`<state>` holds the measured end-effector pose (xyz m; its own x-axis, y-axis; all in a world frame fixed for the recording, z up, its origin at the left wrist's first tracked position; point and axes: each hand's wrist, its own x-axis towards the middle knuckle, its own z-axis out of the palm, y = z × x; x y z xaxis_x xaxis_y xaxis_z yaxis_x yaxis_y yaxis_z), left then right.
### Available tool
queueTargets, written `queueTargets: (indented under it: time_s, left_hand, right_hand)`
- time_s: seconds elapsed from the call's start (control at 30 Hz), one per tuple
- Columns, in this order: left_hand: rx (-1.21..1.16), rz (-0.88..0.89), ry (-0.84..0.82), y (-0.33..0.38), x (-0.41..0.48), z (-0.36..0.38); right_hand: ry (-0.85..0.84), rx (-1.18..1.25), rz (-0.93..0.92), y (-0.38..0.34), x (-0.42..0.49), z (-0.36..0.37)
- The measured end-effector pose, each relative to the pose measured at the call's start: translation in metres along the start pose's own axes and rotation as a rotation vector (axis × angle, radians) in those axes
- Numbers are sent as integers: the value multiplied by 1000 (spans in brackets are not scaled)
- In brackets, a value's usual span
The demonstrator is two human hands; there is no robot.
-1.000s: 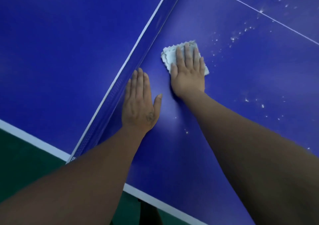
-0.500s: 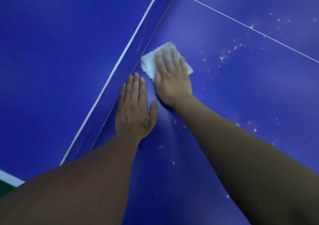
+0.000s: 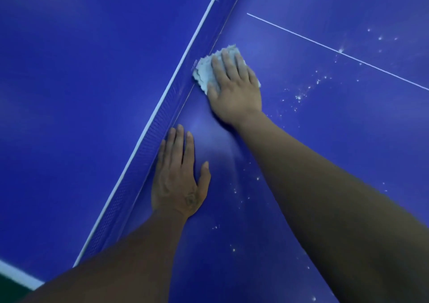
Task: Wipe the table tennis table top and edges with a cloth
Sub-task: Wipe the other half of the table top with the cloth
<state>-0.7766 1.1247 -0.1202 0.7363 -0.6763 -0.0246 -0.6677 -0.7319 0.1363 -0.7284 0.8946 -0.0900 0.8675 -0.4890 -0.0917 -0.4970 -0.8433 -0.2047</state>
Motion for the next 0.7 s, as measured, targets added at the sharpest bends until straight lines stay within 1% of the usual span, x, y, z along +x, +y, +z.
queueTargets:
  time_s: [0.07, 0.13, 0.23, 0.3, 0.37, 0.43, 0.57, 0.63, 0.7]
  left_hand:
    - [10, -2, -7, -1, 0, 2]
    - [14, 0, -8, -2, 0, 4]
    - [12, 2, -21, -3, -1, 6]
    - [2, 0, -34, -2, -1, 4]
    - [-13, -3, -52, -1, -1, 3]
    - [-22, -3, -64, -1, -1, 2]
    - [-21, -5, -67, 0, 0, 1]
    - [-21, -1, -74, 1, 0, 2]
    - [-25, 4, -72, 0, 0, 2]
  right_hand:
    - [-9, -26, 2, 15, 20, -1]
    - [-5, -40, 63, 42, 32, -3]
    - [34, -56, 281, 88, 22, -10]
    - [30, -89, 412, 108, 8, -15]
    - [15, -145, 462, 108, -1, -18]
    - [-15, -157, 457, 95, 6, -20]
    - [-31, -142, 334, 48, 47, -12]
    - [-17, -154, 268, 31, 64, -5]
    - [12, -96, 229, 30, 76, -3]
